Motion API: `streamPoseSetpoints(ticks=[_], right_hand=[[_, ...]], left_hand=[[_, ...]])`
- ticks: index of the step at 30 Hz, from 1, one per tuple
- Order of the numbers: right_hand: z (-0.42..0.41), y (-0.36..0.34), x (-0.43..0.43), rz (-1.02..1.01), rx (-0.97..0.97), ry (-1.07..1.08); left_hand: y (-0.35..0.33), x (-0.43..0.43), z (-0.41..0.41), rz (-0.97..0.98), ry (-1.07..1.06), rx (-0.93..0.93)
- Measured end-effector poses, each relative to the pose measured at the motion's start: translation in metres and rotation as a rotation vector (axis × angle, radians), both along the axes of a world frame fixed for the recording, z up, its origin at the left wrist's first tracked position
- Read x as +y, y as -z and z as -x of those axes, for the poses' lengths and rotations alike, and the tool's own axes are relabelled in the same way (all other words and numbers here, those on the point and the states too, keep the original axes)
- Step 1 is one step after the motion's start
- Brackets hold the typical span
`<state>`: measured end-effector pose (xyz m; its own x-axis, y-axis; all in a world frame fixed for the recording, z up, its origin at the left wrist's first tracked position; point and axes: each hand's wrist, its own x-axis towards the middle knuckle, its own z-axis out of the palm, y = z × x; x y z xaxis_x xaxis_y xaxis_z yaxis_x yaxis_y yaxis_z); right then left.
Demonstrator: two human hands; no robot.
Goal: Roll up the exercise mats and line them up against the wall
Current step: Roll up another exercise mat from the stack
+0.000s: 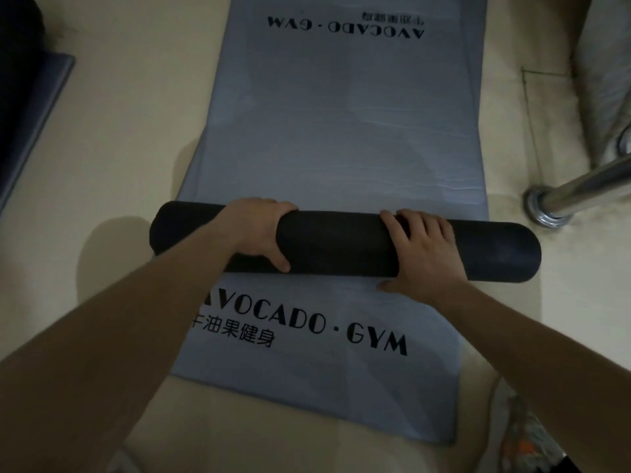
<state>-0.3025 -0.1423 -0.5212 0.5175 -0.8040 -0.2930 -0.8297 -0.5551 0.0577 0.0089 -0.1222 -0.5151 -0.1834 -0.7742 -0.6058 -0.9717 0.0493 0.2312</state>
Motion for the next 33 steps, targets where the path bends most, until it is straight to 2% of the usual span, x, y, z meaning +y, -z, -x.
streamPoseSetpoints(ticks=[3,4,7,9,10,13,15,18,21,22,25,27,30,33], right_hand=[[0.002,0.005,-0.008,0.039,0.047,-0.019],[0.0,0.003,-0.018,0.0,0.052,-0.028],[-0.014,-0.011,-0.067,-0.201,0.046,-0.028],[-0.022,-0.019,-0.093,-0.329,0.061,-0.024],[-0.022,-0.016,-0.097,-0.316,0.072,-0.03],[-0.017,0.001,-0.076,-0.06,0.115,-0.047],[-0.014,0.01,-0.065,0.022,0.144,-0.074],[-0.016,-0.003,-0.072,-0.045,0.131,-0.1],[-0.006,-0.017,-0.049,-0.227,0.147,-0.156],[-0.001,-0.021,-0.036,-0.295,0.16,-0.172],[0.005,-0.029,-0.021,-0.418,0.182,-0.17],[0.003,-0.034,-0.023,-0.463,0.17,-0.142],[0.005,-0.025,-0.01,-0.337,0.154,-0.084],[0.008,-0.012,0.018,-0.125,0.098,0.029]], left_hand=[[0.001,-0.022,-0.004,-0.1,-0.031,0.028],[0.0,-0.022,-0.007,-0.053,-0.029,0.004],[0.004,0.004,-0.013,0.295,-0.026,-0.131],[0.012,0.024,-0.01,0.374,0.027,-0.216],[0.018,0.023,-0.009,0.381,0.04,-0.244],[0.017,-0.011,-0.014,0.302,0.02,-0.226],[0.009,-0.028,-0.016,0.266,0.057,-0.201],[0.0,-0.027,-0.015,0.148,0.028,-0.173],[-0.012,0.007,-0.003,-0.083,-0.02,-0.078],[-0.013,0.027,0.003,-0.095,-0.024,-0.072],[-0.006,0.101,0.036,0.142,-0.003,-0.181],[0.002,0.118,0.048,0.245,-0.026,-0.206],[0.0,0.09,0.036,0.177,-0.039,-0.125],[-0.015,0.045,0.02,-0.046,-0.04,0.013]])
